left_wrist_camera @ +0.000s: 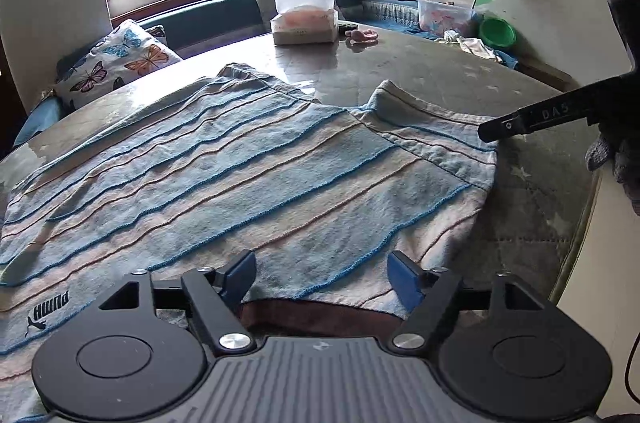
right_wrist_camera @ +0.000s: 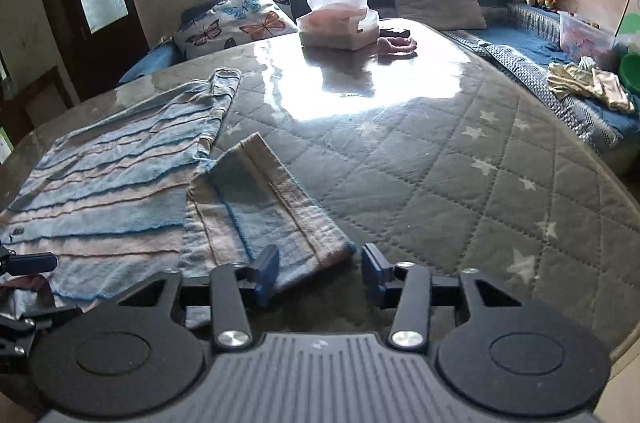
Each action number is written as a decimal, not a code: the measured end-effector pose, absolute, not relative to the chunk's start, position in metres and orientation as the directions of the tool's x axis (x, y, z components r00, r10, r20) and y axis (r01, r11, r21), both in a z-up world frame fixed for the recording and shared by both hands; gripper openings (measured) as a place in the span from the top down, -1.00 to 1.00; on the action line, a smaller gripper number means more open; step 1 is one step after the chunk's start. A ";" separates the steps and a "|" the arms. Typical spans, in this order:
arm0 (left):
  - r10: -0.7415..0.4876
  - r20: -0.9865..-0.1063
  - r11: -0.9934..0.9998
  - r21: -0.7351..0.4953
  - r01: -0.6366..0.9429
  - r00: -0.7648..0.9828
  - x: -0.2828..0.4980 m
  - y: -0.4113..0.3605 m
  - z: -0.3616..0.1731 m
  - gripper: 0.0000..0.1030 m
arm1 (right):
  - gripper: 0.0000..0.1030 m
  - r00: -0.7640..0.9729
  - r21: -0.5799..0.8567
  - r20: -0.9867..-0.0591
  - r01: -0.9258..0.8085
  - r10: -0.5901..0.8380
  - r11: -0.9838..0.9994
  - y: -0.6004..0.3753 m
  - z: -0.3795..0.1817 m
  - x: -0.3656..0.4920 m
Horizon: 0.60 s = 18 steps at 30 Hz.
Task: Fold clothes
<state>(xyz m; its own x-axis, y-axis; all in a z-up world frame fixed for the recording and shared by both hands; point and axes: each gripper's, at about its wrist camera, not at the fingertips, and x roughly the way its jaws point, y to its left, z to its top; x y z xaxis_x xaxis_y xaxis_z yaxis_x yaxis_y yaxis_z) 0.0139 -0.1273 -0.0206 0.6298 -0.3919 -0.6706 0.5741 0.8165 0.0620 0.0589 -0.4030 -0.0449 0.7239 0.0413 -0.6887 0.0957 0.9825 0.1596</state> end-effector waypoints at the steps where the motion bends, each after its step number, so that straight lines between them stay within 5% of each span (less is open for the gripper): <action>1: -0.391 -0.670 0.817 0.062 0.573 0.631 0.014 -0.127 -0.020 -0.56 | 0.27 0.727 0.156 -0.686 0.098 0.036 0.983 -0.401 -0.046 0.059; 5: -0.391 -0.667 0.820 0.060 0.569 0.634 0.013 -0.125 -0.019 -0.65 | 0.80 0.732 0.162 -0.681 0.108 0.032 0.981 -0.399 -0.047 0.060; 18: -0.375 -0.647 0.851 0.044 0.523 0.664 0.012 -0.104 -0.015 -0.82 | 0.88 0.799 0.199 -0.567 -0.103 0.200 0.975 -0.347 0.011 0.051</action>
